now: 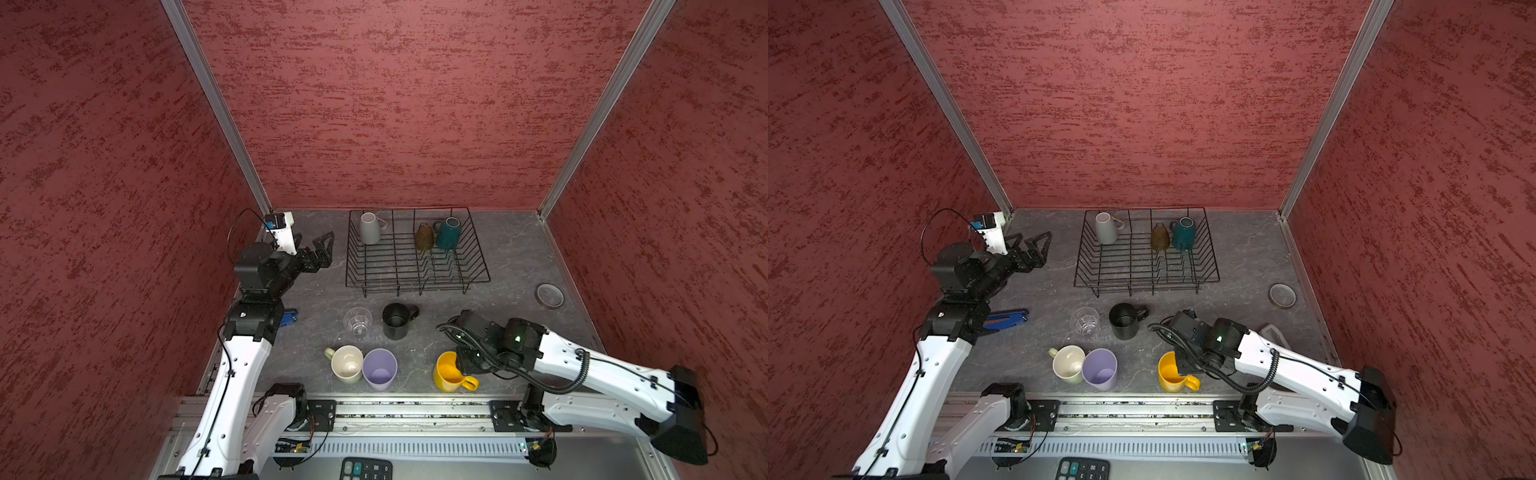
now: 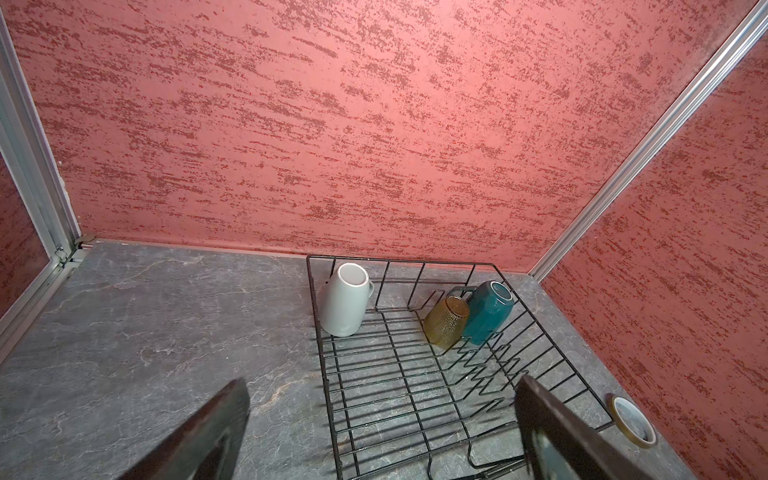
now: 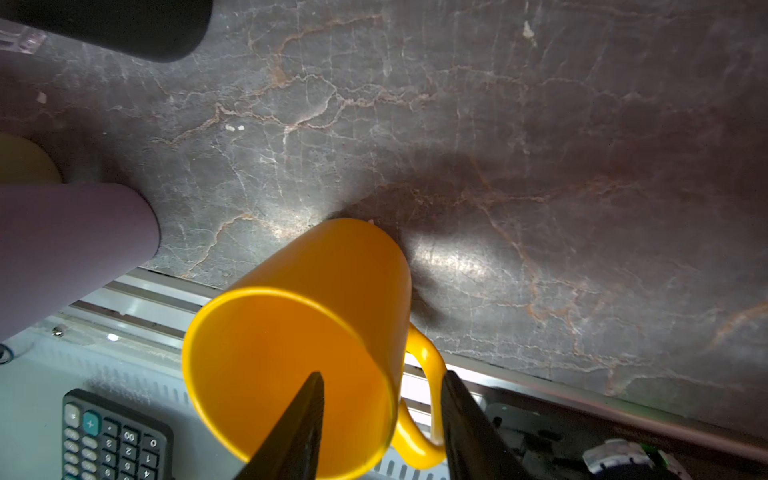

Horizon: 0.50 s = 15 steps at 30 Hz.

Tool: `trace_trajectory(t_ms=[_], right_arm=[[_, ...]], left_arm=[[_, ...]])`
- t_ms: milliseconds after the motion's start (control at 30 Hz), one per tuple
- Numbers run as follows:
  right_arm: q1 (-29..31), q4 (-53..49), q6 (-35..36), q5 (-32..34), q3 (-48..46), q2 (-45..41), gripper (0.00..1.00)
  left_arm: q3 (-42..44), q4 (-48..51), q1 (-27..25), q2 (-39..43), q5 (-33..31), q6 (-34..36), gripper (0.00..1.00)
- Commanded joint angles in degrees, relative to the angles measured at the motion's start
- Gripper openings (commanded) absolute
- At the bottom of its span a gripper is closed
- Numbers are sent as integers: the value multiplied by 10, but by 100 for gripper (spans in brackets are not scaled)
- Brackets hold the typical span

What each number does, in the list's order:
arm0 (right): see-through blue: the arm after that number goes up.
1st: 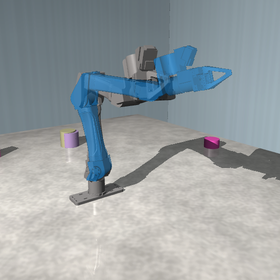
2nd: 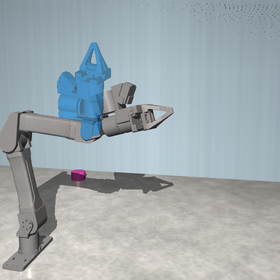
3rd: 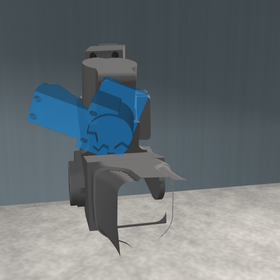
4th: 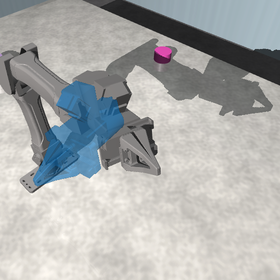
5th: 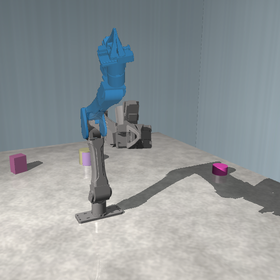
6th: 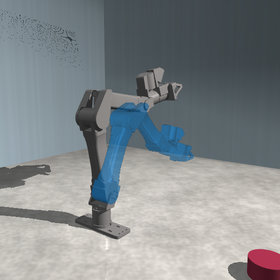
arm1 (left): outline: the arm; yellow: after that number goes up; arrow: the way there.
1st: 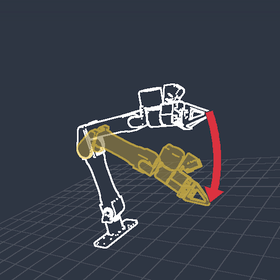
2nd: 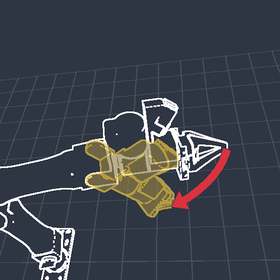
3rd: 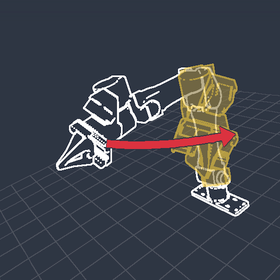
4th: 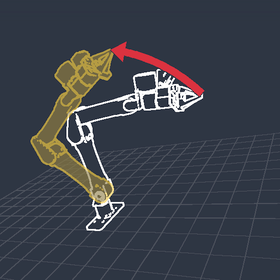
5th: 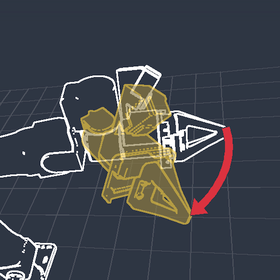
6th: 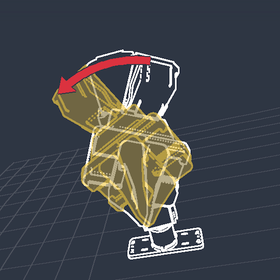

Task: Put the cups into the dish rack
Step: 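Grasp the yellow mug by its rim with the right gripper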

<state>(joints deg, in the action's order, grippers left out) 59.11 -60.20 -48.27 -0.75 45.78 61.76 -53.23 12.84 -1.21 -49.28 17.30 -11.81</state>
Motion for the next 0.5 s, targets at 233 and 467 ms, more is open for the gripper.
trace_trajectory(t_ms=[233,467], right_arm=[[5,59,-10,52,-17,51,34],[5,57,19,91,5,95,19]], left_arm=[[8,-13,7,7,11,-5,100],[7,-14,7,3,-3,-15,100]])
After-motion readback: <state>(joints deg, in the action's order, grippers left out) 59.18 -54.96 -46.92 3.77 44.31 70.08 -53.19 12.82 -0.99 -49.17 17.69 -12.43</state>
